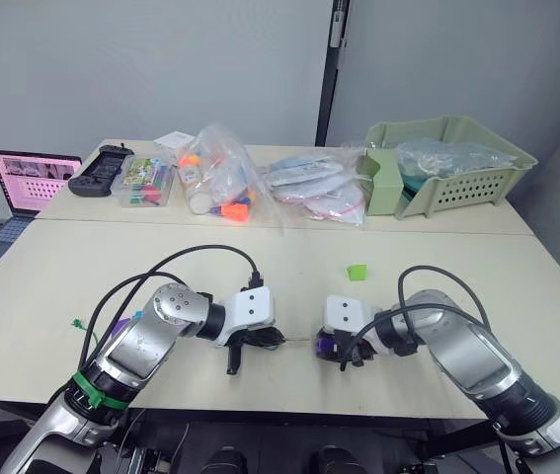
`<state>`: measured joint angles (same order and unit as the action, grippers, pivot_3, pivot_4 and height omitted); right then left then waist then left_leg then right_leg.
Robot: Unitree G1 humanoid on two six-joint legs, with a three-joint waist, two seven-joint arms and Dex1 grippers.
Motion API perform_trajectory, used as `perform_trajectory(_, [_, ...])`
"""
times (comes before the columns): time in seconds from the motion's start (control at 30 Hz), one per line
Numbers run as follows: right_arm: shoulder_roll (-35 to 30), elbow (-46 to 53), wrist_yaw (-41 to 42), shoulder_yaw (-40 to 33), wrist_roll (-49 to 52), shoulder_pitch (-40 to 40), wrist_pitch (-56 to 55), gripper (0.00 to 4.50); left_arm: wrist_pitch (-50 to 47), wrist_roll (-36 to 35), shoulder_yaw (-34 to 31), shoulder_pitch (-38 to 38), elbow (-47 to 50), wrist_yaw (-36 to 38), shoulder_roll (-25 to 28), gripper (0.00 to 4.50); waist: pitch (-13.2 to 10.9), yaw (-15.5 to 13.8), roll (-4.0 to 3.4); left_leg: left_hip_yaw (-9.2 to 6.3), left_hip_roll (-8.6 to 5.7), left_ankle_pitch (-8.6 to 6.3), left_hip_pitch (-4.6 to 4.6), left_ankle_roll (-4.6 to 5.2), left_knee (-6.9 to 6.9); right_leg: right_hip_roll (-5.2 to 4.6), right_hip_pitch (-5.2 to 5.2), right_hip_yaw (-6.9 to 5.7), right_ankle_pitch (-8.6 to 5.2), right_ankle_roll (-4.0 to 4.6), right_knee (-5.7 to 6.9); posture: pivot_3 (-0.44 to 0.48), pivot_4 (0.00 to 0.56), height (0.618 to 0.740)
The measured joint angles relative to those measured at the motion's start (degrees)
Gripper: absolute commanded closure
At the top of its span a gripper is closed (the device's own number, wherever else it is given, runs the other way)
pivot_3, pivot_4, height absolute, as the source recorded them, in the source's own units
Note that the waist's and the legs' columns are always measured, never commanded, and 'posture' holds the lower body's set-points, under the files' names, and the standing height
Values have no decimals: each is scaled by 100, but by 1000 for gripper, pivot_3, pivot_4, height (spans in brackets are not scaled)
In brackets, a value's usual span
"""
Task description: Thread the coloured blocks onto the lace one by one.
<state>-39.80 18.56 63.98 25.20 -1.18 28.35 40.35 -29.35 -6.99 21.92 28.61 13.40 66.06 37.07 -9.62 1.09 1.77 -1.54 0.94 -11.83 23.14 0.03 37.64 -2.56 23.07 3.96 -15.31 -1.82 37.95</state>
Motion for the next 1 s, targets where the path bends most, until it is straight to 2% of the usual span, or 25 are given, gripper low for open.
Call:
perform_trajectory(0.2, [-55,39,-154,-250,131,-253,-113,53,1,2,60,5,35,61,129,4500,0,-33,0,-2,-3,-1,18,0,4,-3,8,0,1,1,-5,0,150,740])
perform_trajectory(0.23, [-88,117,-148,-326,239,-361,-94,19,2,7,73,12,35,76,150,4500,0,-37,0,-3,-4,-1,23,1,3,-3,10,0,1,1,-8,0,150,740])
perform_trajectory(0.4, [-86,613,-197,-1111,964,-1201,-206,19,-81,16,134,65,97,113,217,4500,-1,-38,1,-6,-5,-1,37,1,3,-5,14,-1,1,0,-21,0,150,740])
perform_trajectory(0.5, [191,610,-392,-1449,1180,-1610,-679,19,-198,16,168,116,164,157,286,4500,-1,-26,1,-5,-2,-1,32,1,4,0,13,-1,-2,-5,-18,0,150,740])
perform_trajectory(0.67, [558,79,-570,-1551,1340,-1854,-1557,19,-357,13,181,253,295,208,337,4500,-2,-5,1,-1,-2,-1,29,1,3,0,13,2,-3,-6,-15,0,150,740])
perform_trajectory(0.83, [630,-450,-528,-1464,1338,-1786,-1997,19,-371,34,286,277,311,222,347,4500,-2,-9,1,-1,-3,-1,29,1,3,0,13,2,0,-2,-15,0,150,740])
perform_trajectory(1.0, [641,-722,-427,-1435,1375,-1764,-2048,1550,-417,44,415,307,311,220,349,4500,-2,-22,1,-1,-4,-1,30,1,4,-1,12,2,0,-1,-16,0,150,740])
